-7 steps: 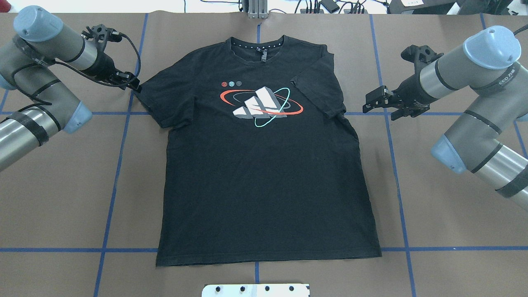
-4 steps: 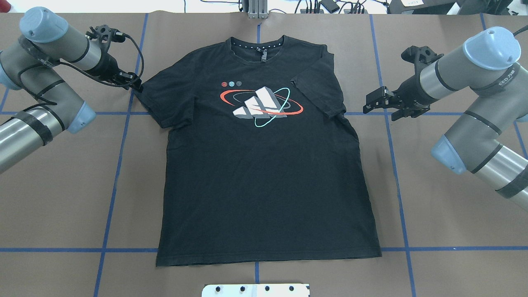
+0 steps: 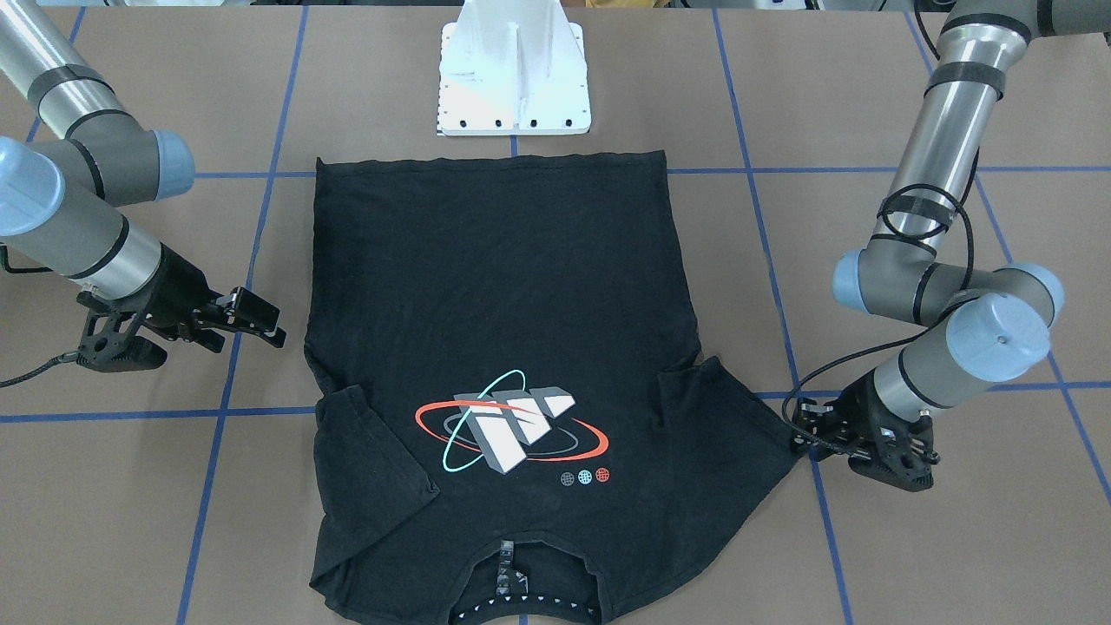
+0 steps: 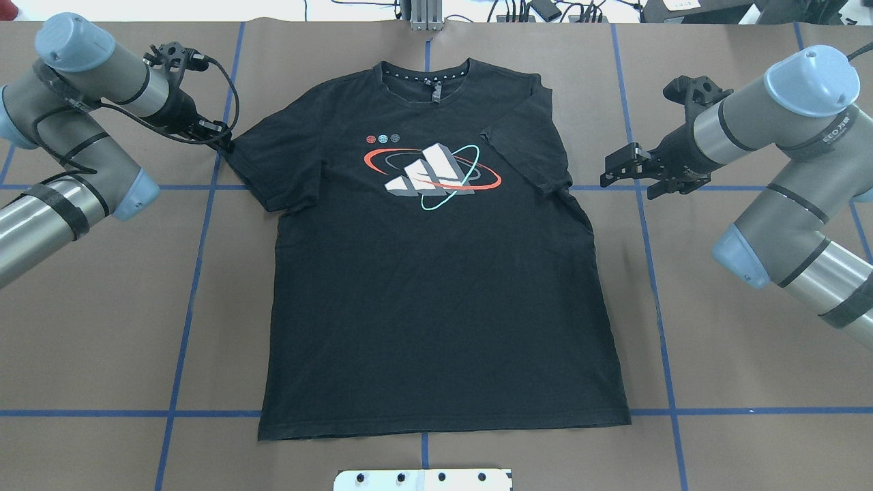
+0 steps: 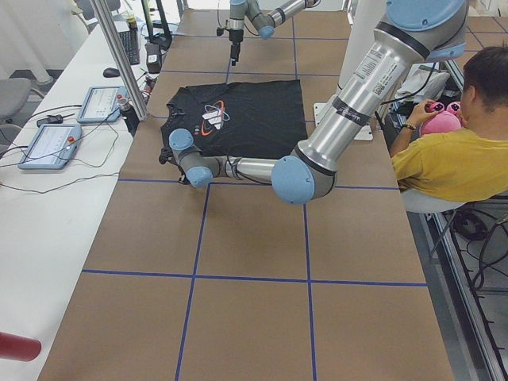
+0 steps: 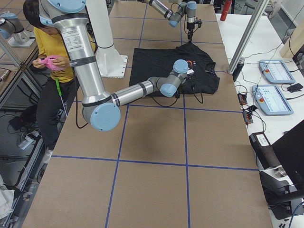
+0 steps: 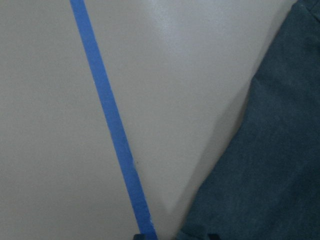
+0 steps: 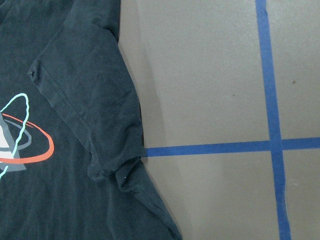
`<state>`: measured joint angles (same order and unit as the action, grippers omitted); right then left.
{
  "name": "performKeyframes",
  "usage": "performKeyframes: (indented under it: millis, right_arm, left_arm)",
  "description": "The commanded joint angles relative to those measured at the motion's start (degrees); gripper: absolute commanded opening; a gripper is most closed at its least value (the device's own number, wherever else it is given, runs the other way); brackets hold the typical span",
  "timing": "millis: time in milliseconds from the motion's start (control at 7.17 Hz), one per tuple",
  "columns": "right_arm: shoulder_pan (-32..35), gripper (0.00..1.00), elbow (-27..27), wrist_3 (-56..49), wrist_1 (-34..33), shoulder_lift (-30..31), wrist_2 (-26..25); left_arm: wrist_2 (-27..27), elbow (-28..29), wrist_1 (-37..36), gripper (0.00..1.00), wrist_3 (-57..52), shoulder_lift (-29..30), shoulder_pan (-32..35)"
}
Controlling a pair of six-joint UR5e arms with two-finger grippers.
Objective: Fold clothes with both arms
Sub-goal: 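Grasp the other sleeve with the left gripper and fold it inward over the shirt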
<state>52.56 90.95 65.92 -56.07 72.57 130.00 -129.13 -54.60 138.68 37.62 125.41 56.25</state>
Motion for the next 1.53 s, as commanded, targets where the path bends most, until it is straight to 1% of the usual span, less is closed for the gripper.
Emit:
performKeyframes:
  millis: [0,139,279,418,558,697,836,976,1115,1394]
  right_arm:
    - [0.0,1.0,0.01,0.0,0.0,-0.06,-0.01]
    - [0.08,1.0,0.1,0.0,0.09,-0.06,-0.01]
    - [0.08,1.0,0.1,0.0,0.09,-0.06,-0.01]
    - [0.08,1.0,0.19,0.0,0.09,0.02,-0.01]
    - [0.08,1.0,0.19,0.0,0.09,0.02,0.08]
    - [0.17,1.0,0.1,0.0,0.09,0.11,0.08]
    - [0.17,1.0,0.1,0.0,0.09,0.2,0.08]
    - [0.17,1.0,0.1,0.0,0.09,0.2,0.08]
    - [0.17,1.0,0.01,0.0,0.09,0.2,0.08]
    - [0.0,1.0,-0.07,0.0,0.09,0.11,0.08]
  left_arm:
    - [-0.42,-0.59,0.01,0.0,0.17,0.01,0.08]
    - [-1.03,-2.51,-0.34,0.0,0.26,-0.17,0.61]
    - [-5.48,-7.14,-1.04,0.0,2.0,-1.13,1.48]
    - [-8.39,-11.27,-0.96,0.0,9.68,-1.31,1.4]
    - [-8.07,-13.14,-0.87,0.0,18.11,-0.53,0.53]
    - [-7.63,-12.03,-0.96,0.0,21.5,2.26,-1.39]
    - [-4.67,-9.84,-1.13,0.0,21.79,4.9,-2.02]
    - [-1.07,-4.78,-0.87,0.0,24.58,9.89,-3.51]
    - [1.31,-2.38,-0.17,0.0,25.39,11.76,-4.13]
    - [1.69,-0.69,1.66,0.0,25.49,12.31,-4.75]
